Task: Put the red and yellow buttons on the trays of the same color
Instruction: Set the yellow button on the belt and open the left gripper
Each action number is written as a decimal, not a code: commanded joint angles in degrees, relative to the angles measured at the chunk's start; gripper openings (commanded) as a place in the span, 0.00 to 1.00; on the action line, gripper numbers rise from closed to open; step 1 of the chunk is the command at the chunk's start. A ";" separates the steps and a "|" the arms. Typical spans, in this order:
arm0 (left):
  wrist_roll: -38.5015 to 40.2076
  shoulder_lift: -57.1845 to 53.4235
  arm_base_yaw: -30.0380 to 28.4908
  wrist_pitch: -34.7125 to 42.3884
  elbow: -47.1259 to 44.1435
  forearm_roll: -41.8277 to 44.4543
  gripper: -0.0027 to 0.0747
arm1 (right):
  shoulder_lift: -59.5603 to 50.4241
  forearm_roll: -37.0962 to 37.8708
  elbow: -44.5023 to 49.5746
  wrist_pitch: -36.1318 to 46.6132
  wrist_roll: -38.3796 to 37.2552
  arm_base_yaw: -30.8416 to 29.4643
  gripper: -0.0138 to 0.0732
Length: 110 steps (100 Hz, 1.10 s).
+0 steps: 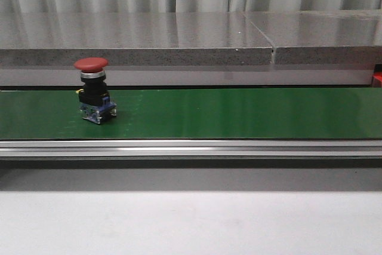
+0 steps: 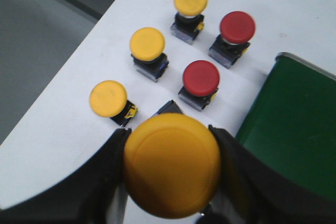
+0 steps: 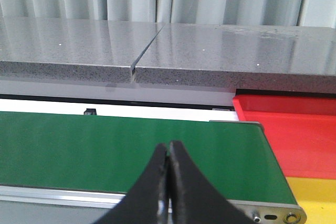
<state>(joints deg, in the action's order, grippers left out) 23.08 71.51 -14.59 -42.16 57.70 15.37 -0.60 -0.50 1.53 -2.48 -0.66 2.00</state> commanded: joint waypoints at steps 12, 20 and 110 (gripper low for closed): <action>-0.48 2.47 5.13 0.62 5.58 0.34 0.01 | -1.11 0.50 -0.82 4.71 0.22 0.24 0.08; -1.03 4.51 7.00 0.46 6.66 0.24 0.01 | -1.11 0.50 -0.82 4.71 0.22 0.24 0.08; -1.74 16.69 12.06 0.81 9.64 -4.70 0.02 | -1.11 0.50 -0.82 4.71 0.22 0.24 0.08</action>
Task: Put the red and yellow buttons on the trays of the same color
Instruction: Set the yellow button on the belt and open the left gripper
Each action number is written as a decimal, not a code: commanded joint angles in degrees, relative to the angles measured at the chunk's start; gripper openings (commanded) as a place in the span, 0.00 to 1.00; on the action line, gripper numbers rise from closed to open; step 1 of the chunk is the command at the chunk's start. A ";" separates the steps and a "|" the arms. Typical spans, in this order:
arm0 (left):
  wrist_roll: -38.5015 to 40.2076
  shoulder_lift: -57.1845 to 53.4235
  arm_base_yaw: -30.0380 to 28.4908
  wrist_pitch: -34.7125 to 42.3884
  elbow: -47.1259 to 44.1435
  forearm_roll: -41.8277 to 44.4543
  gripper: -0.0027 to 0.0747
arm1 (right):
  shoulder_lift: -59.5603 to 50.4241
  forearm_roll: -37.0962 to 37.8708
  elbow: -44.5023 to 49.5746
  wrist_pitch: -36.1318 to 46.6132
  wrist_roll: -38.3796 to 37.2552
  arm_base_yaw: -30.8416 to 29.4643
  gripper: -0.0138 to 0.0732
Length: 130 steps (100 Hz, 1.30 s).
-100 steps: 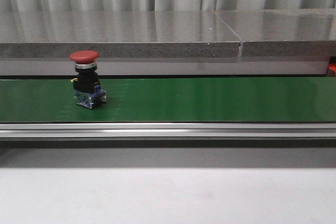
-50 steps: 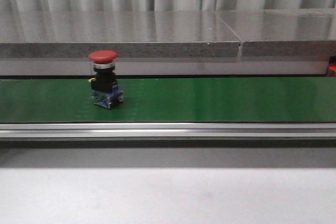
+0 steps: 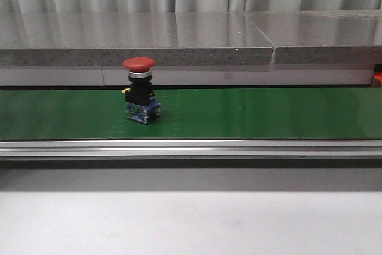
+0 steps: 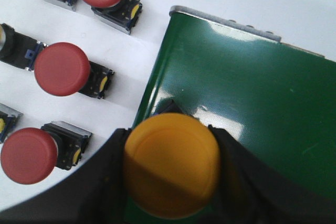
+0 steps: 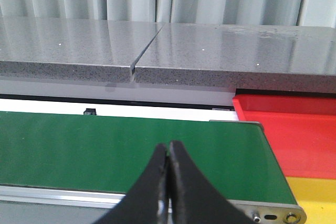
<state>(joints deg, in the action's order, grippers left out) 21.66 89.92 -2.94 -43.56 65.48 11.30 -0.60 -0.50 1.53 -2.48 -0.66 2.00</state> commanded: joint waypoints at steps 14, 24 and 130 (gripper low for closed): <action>-0.51 -1.79 0.41 2.08 1.86 -1.01 0.15 | -1.11 0.50 -0.82 4.71 0.22 0.24 0.08; -1.20 -1.79 0.41 2.08 1.86 -1.95 0.35 | -1.11 0.50 -0.82 4.71 0.22 0.24 0.08; -7.50 -24.39 6.82 10.67 -2.76 -3.92 0.75 | -1.11 0.50 -0.82 4.71 0.22 0.24 0.08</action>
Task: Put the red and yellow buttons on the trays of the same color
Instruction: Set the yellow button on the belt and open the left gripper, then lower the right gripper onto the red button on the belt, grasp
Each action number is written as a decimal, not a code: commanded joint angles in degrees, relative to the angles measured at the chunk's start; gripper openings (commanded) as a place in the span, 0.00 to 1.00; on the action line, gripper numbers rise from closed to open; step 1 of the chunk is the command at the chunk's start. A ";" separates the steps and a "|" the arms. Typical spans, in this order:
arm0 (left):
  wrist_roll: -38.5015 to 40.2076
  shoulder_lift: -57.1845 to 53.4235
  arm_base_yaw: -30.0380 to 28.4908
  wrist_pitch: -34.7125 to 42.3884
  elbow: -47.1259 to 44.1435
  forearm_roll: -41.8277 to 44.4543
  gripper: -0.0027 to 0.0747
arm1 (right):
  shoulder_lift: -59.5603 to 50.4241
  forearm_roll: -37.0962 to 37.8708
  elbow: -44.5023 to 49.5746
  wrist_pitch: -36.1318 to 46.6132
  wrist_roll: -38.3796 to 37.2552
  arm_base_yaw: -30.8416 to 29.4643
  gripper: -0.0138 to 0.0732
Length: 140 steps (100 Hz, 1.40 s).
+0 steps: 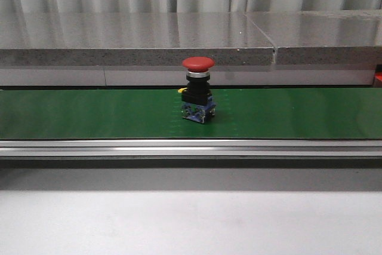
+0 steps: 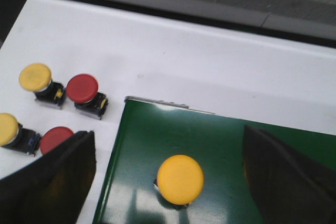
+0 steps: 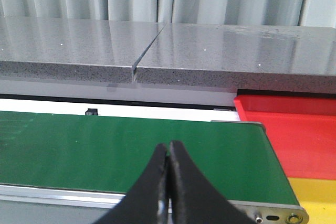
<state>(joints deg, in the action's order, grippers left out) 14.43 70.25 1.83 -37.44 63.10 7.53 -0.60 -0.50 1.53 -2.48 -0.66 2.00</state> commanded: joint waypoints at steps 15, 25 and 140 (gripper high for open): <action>-0.28 -11.94 4.08 6.94 -6.64 0.09 0.75 | -1.11 0.50 -0.82 4.71 0.22 0.24 0.08; -0.28 -16.71 4.08 8.02 -11.08 0.47 0.71 | -1.11 0.50 -0.82 4.71 0.22 0.24 0.08; -0.28 -48.02 4.08 14.04 -36.63 0.69 0.01 | 20.55 -5.77 -27.07 -20.26 0.22 0.24 0.08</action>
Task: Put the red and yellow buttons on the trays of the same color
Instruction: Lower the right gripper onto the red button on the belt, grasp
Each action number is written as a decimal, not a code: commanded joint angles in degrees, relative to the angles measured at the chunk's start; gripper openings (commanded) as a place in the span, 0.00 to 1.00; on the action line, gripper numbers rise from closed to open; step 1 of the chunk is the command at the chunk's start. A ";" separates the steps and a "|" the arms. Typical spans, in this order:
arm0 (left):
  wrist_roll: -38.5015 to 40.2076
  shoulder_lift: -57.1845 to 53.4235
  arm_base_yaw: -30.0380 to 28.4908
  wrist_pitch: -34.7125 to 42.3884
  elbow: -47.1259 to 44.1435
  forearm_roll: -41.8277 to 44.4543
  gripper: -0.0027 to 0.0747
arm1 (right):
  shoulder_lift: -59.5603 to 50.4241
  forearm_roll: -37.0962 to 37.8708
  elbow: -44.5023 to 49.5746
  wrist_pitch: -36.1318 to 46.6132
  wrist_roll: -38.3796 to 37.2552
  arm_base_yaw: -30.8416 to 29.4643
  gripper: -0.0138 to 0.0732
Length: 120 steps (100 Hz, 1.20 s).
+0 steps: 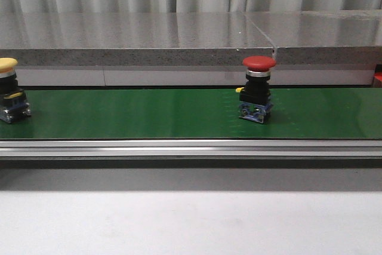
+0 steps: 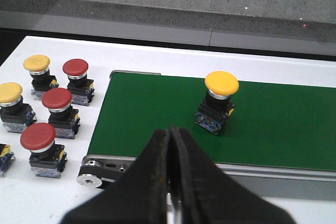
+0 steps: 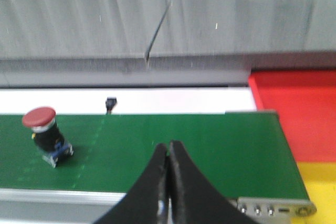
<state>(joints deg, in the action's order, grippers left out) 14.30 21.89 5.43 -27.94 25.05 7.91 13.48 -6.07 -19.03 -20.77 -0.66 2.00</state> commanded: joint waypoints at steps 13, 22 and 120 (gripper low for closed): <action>-0.15 0.34 0.48 4.54 1.42 0.31 0.01 | 16.11 -0.25 -13.71 -8.55 0.22 0.24 0.08; -0.15 0.34 0.48 4.54 1.42 0.31 0.01 | 21.43 -0.31 -17.42 -11.83 0.22 0.24 0.08; -0.15 0.34 0.48 4.54 1.42 0.31 0.01 | 39.32 -11.71 -25.70 -14.82 7.60 0.24 0.90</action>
<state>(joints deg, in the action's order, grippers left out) 14.30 21.89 5.43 -27.94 25.05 8.01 50.35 -14.47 -40.95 -38.49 3.25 2.00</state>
